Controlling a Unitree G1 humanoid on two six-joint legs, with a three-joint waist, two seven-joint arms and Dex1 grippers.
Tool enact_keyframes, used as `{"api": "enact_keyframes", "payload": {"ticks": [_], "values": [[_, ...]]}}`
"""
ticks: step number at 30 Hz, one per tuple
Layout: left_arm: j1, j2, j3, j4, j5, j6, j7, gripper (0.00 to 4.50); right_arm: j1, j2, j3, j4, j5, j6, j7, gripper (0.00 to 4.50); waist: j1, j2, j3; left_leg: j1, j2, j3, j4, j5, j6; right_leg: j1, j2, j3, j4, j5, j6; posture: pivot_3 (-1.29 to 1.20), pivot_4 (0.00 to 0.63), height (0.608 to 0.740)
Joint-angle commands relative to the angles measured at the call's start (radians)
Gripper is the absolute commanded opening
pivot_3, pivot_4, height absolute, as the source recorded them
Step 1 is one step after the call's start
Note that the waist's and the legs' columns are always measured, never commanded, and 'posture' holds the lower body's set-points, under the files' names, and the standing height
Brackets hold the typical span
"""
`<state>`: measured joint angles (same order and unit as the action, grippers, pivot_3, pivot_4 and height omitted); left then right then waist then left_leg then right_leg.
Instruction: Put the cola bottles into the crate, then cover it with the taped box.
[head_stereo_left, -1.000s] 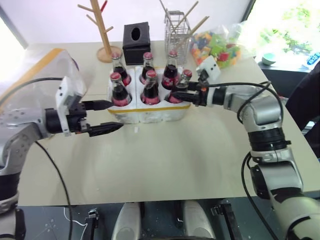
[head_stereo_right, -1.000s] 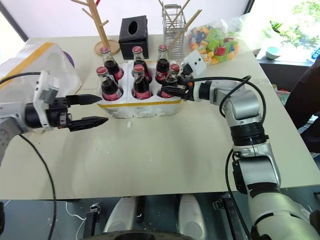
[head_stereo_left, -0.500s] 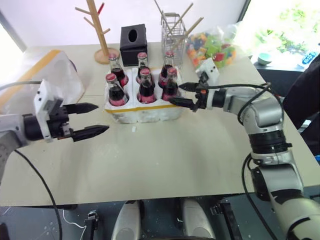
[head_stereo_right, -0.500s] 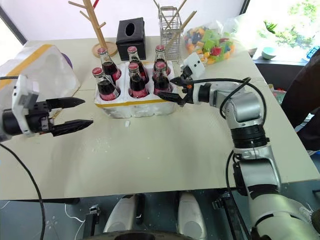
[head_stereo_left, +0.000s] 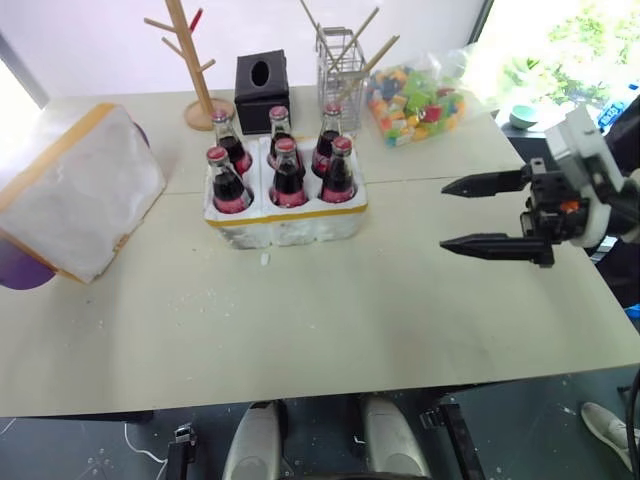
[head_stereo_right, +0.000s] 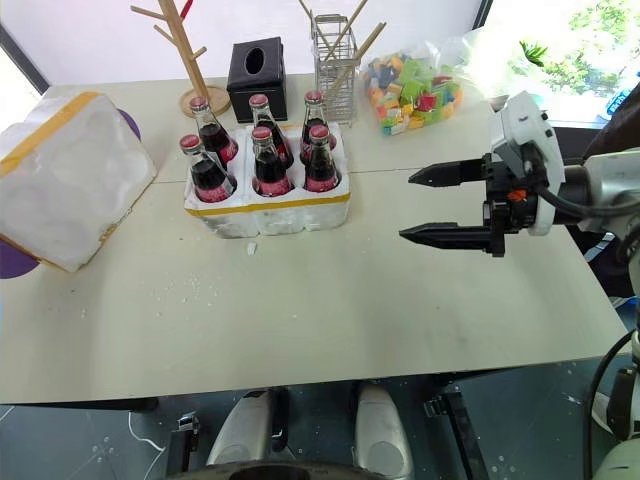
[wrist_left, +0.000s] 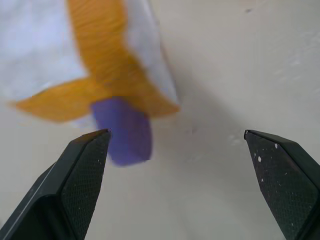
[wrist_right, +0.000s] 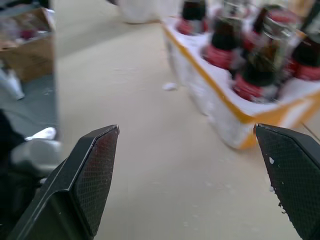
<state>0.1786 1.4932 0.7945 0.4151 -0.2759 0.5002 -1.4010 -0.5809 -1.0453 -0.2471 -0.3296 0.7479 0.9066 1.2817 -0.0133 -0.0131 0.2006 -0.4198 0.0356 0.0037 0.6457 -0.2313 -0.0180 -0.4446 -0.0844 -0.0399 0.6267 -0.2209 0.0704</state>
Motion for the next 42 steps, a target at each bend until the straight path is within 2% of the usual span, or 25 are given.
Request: {"api": "enact_keyframes", "payload": {"ticks": [1, 4, 6, 8, 12, 16, 19, 24, 25, 26, 29, 34, 36, 39, 42], "values": [[-0.104, 0.077, -0.159, 0.169, 0.027, -0.072, -0.002, 4.50, 0.010, -0.004, -0.044, -0.063, 0.058, 0.005, -0.033, 4.43, 0.001, 0.000, 0.000, -0.001, 0.000, 0.001, -0.001, 0.000, 0.000, -0.002, -0.001, 0.000, -0.001, 0.000, -0.001, 0.00, 0.150, 0.740], [-0.313, 0.078, -0.372, 0.264, 0.055, -0.097, 0.003, 4.50, 0.035, 0.001, -0.048, -0.086, 0.074, -0.002, -0.065, 4.43, 0.003, 0.000, 0.000, -0.006, 0.000, 0.005, -0.001, 0.001, 0.001, -0.007, -0.002, 0.000, 0.000, 0.002, -0.003, 0.00, 0.150, 0.740], [-0.523, 0.033, -0.546, 0.326, 0.131, -0.109, -0.010, 4.50, 0.050, 0.003, -0.056, -0.106, 0.090, -0.002, -0.090, 4.43, 0.007, -0.001, 0.000, -0.009, -0.001, 0.006, -0.001, 0.001, 0.001, -0.009, -0.002, 0.001, 0.002, 0.002, -0.002, 0.00, 0.150, 0.740], [-0.687, -0.008, -0.666, 0.399, 0.212, -0.141, -0.020, 4.50, 0.058, 0.002, -0.064, -0.117, 0.103, -0.001, -0.110, 4.43, 0.007, -0.001, 0.000, -0.009, -0.001, 0.007, 0.000, 0.001, 0.002, -0.009, -0.001, 0.001, 0.003, 0.003, 0.001, 0.00, 0.150, 0.740], [-0.976, -0.096, -0.827, 0.559, 0.349, -0.166, -0.021, 4.50, 0.076, -0.006, -0.085, -0.142, 0.128, 0.004, -0.151, 4.43, 0.009, -0.005, -0.002, -0.007, 0.000, 0.007, 0.003, 0.001, 0.002, -0.006, 0.002, 0.001, 0.005, 0.006, 0.005, 0.00, 0.150, 0.740], [-1.125, -0.149, -0.912, 0.680, 0.432, -0.207, -0.036, 4.50, 0.108, -0.021, -0.127, -0.185, 0.175, 0.018, -0.180, 4.43, 0.004, -0.008, -0.003, -0.006, 0.000, 0.007, 0.005, 0.001, 0.002, -0.005, 0.002, 0.002, 0.005, 0.007, 0.006, 0.00, 0.150, 0.740], [-1.185, -0.181, -0.936, 0.738, 0.464, -0.231, -0.027, 3.69, 0.120, -0.022, -0.144, -0.199, 0.195, 0.019, -0.211, 4.50, 0.003, -0.008, -0.003, -0.006, 0.000, 0.007, 0.004, 0.001, 0.002, -0.005, 0.002, 0.003, 0.004, 0.007, 0.006, 0.00, 0.150, 0.740], [-1.223, -0.196, -0.943, 0.777, 0.486, -0.251, -0.045, 1.07, 0.147, -0.024, -0.159, -0.216, 0.213, 0.013, -0.243, 4.50, 0.004, -0.009, -0.002, -0.007, 0.001, 0.007, 0.004, 0.001, 0.002, -0.005, 0.002, 0.003, 0.004, 0.006, 0.006, 0.00, 0.150, 0.740], [-1.224, -0.196, -0.943, 0.779, 0.489, -0.257, -0.047, 0.62, 0.149, -0.024, -0.161, -0.216, 0.217, 0.011, -0.246, 4.50, 0.003, -0.009, -0.002, -0.007, 0.001, 0.007, 0.004, 0.001, 0.002, -0.005, 0.002, 0.003, 0.004, 0.006, 0.006, 0.00, 0.150, 0.740], [-1.225, -0.196, -0.943, 0.781, 0.491, -0.262, -0.049, 0.35, 0.150, -0.025, -0.161, -0.215, 0.220, 0.010, -0.249, 4.50, 0.003, -0.009, -0.002, -0.007, 0.001, 0.007, 0.004, 0.001, 0.002, -0.005, 0.002, 0.003, 0.004, 0.006, 0.006, 0.00, 0.150, 0.740], [-1.223, -0.195, -0.925, 0.773, 0.485, -0.302, -0.017, 0.29, 0.166, -0.031, -0.162, -0.206, 0.215, 0.002, -0.248, 4.50, 0.003, -0.009, -0.002, -0.006, 0.001, 0.007, 0.004, 0.001, 0.002, -0.005, 0.002, 0.003, 0.004, 0.006, 0.006, 0.00, 0.150, 0.740], [-1.229, -0.243, -0.814, 0.690, 0.398, -0.474, 0.171, 0.29, 0.194, -0.068, -0.188, -0.183, 0.259, 0.031, -0.223, 4.50, 0.014, -0.009, -0.003, -0.007, 0.001, 0.007, 0.005, 0.001, 0.002, -0.005, 0.002, 0.004, 0.005, 0.007, 0.006, 0.00, 0.150, 0.740], [-1.217, -0.277, -0.757, 0.616, 0.355, -0.564, 0.250, 0.29, 0.188, -0.069, -0.187, -0.180, 0.247, 0.019, -0.242, 4.50, 0.024, -0.010, -0.003, -0.006, 0.001, 0.007, 0.006, 0.001, 0.002, -0.005, 0.002, 0.004, 0.005, 0.007, 0.006, 0.00, 0.150, 0.740], [-1.220, -0.347, -0.686, 0.477, 0.327, -0.684, 0.450, 0.29, 0.177, -0.062, -0.183, -0.174, 0.253, 0.023, -0.276, 4.50, 0.029, -0.010, -0.003, -0.007, 0.001, 0.007, 0.008, 0.001, 0.002, -0.004, 0.002, 0.004, 0.004, 0.007, 0.006, 0.00, 0.150, 0.740], [-1.196, -0.384, -0.682, 0.331, 0.359, -0.810, 0.571, 0.29, 0.191, -0.057, -0.188, -0.191, 0.269, 0.026, -0.292, 4.50, 0.026, -0.010, -0.003, -0.007, 0.000, 0.007, 0.009, 0.001, 0.002, -0.002, 0.001, 0.005, 0.004, 0.009, 0.009, 0.00, 0.150, 0.740]]}}
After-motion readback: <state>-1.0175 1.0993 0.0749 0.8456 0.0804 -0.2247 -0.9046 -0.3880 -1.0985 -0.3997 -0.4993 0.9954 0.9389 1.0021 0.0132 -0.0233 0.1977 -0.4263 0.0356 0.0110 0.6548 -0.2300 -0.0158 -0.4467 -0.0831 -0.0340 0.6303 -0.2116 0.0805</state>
